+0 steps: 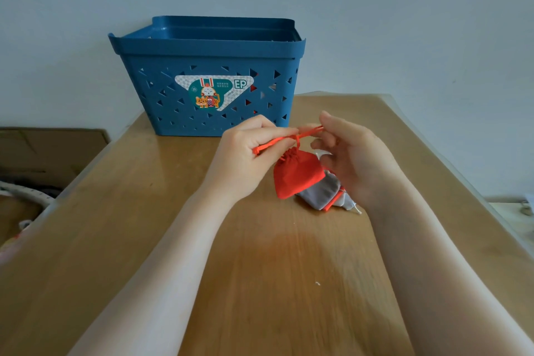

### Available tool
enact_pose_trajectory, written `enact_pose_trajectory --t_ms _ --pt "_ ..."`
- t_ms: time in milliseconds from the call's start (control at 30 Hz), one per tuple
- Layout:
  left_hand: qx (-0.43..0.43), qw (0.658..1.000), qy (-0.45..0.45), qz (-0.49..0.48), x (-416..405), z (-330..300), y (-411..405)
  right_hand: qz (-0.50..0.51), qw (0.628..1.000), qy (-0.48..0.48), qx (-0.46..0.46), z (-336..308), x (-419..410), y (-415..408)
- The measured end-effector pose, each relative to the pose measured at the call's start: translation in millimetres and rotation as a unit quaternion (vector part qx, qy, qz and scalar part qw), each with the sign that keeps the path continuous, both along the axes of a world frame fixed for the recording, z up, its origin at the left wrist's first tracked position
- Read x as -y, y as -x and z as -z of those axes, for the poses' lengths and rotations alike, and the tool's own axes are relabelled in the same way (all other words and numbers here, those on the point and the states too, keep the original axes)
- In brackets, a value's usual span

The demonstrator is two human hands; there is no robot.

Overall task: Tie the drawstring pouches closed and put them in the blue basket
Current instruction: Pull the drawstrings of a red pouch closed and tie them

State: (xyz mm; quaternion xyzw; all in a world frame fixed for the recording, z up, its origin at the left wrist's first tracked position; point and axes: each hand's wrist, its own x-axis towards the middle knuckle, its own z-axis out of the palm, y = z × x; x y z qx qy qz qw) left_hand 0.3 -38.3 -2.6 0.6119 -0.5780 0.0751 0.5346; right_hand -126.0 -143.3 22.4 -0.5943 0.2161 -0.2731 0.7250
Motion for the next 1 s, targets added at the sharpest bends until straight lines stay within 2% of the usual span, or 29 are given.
enact_pose_trajectory --t_ms 167,300,367,467,600,700,767,867,1000 --pt "-0.008 0.999 -0.032 -0.019 2 2 4 -0.06 0.986 -0.138 0.074 3 -4 -2" --pt "-0.018 0.998 -0.05 -0.026 -1 3 3 -0.036 0.98 -0.176 0.086 5 -3 -2" --pt "-0.015 0.997 -0.064 -0.05 -2 4 -1 -0.013 0.988 -0.139 0.058 5 1 -1" --pt "-0.02 0.994 -0.096 -0.05 -4 3 -4 0.027 0.999 -0.036 -0.013 4 0 0" --pt "-0.055 0.987 -0.14 -0.053 -5 3 -4 0.094 0.99 0.063 -0.08 6 -6 -3" --pt "-0.055 0.986 -0.148 -0.056 -4 3 0 0.107 0.975 0.157 -0.115 12 -7 -6" --pt "-0.075 0.986 -0.137 -0.053 -4 1 2 0.072 0.968 0.211 -0.117 12 -12 -7" --pt "-0.154 0.98 -0.117 -0.038 -4 0 0 -0.004 0.964 0.258 -0.069 10 -19 -7" --pt "-0.198 0.972 -0.119 -0.041 -3 0 0 -0.004 0.958 0.282 -0.056 14 -22 -11"
